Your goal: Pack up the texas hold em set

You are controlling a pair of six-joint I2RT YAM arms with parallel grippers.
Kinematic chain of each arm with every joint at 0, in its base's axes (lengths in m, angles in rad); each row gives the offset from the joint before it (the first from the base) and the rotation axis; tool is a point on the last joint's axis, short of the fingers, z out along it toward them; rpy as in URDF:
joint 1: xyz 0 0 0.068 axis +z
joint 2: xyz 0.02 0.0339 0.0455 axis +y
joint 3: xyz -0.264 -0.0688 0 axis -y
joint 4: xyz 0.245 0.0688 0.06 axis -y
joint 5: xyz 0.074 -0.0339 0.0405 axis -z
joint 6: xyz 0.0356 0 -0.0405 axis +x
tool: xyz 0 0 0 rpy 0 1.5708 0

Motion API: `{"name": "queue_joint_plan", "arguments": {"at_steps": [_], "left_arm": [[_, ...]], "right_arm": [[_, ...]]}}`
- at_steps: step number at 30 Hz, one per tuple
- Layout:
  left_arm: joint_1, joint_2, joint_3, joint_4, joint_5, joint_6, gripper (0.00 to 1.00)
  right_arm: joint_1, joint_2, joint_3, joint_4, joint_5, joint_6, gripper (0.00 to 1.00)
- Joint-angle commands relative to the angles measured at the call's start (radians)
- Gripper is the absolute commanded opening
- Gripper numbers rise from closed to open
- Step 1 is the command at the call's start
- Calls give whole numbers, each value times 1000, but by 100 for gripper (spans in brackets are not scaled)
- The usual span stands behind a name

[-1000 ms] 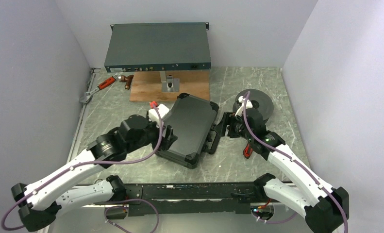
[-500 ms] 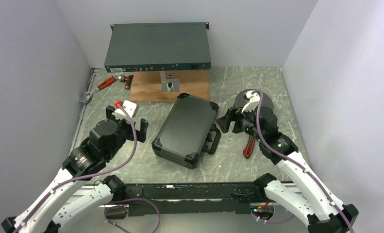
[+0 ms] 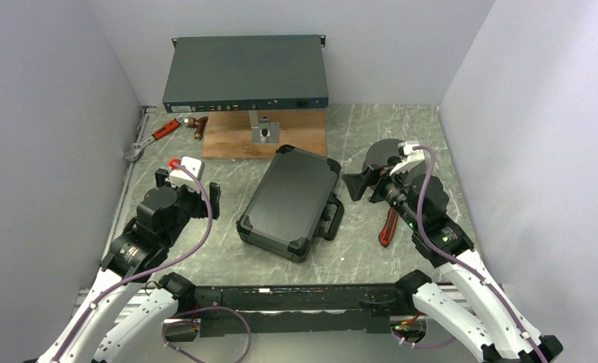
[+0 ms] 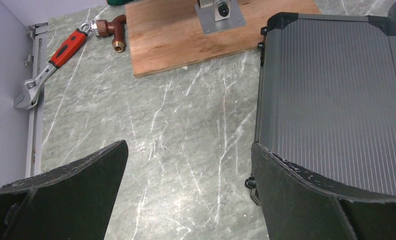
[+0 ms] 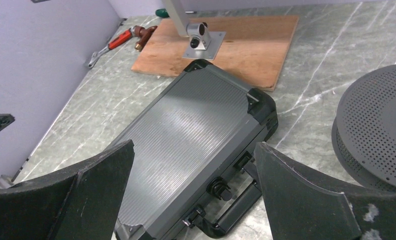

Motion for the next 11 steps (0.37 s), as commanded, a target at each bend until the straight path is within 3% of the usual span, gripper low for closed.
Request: {"name": "queue_joint_plan", "arguments": {"at_steps": [1, 11], "left_arm": [[15, -11, -5, 45, 25, -10, 100], [28, -16, -9, 46, 35, -13, 100]], "right_arm": [[1, 11, -7, 70, 47, 14, 94], [1, 52, 3, 62, 1, 10, 99]]}}
